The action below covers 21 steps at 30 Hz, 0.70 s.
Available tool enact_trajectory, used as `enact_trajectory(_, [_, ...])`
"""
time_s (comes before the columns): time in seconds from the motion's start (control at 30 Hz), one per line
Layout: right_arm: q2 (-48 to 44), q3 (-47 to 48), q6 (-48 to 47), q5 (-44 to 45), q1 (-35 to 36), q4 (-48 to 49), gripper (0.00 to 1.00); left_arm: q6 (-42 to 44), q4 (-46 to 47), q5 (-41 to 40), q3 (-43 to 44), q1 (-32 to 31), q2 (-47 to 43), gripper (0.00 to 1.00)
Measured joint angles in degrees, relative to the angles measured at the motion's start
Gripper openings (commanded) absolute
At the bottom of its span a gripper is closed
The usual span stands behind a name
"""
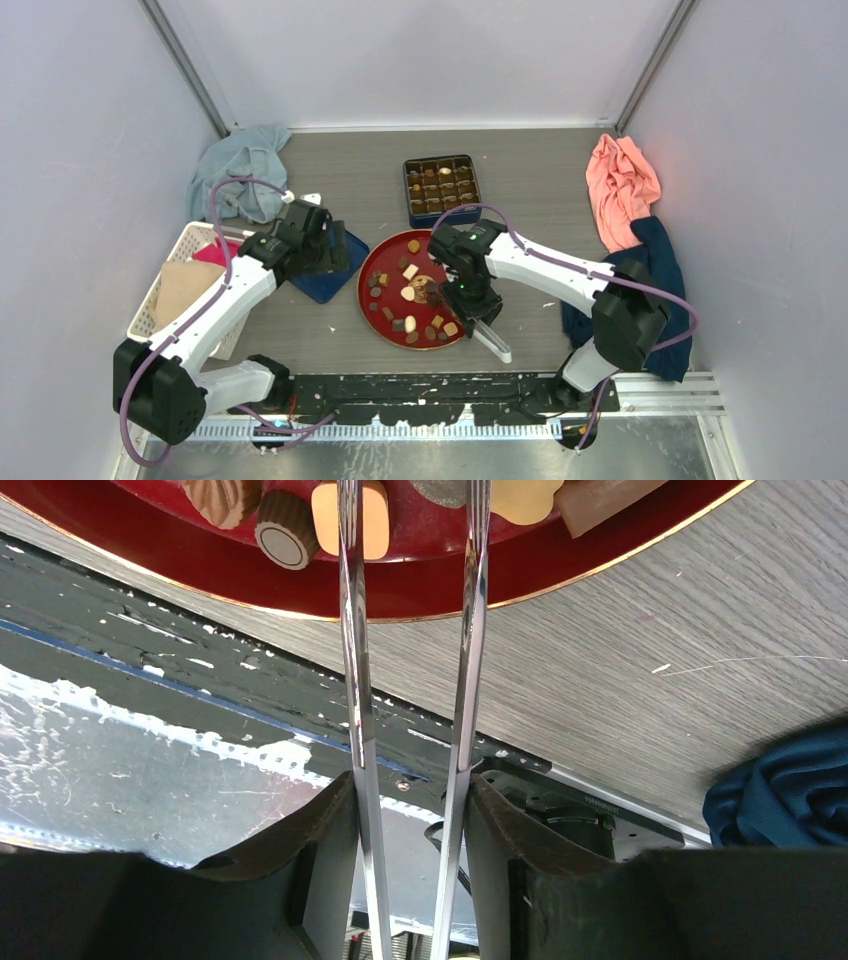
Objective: Pack the chocolate
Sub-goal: Pick up the fake chocolate from the plate.
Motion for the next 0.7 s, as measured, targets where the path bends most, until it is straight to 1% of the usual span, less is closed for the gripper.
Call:
enact_trajectory(0.17, [0.5, 0.0, 0.0, 0.4, 0.2, -0.1, 0.46, 0.0, 0.0, 0.0, 0.0, 0.0, 0.0, 0.85])
enact_trajectory(0.47, [3.2, 0.3, -0.1, 2.6, 0.8, 0.1, 0.43, 0.0, 0.0, 0.0, 0.0, 0.0, 0.0, 0.85])
enact_trajectory(0.7, [4.4, 0.7, -0.3, 3.8, 0.9, 0.7, 0.3, 0.0, 0.0, 0.0, 0.0, 0.0, 0.0, 0.85])
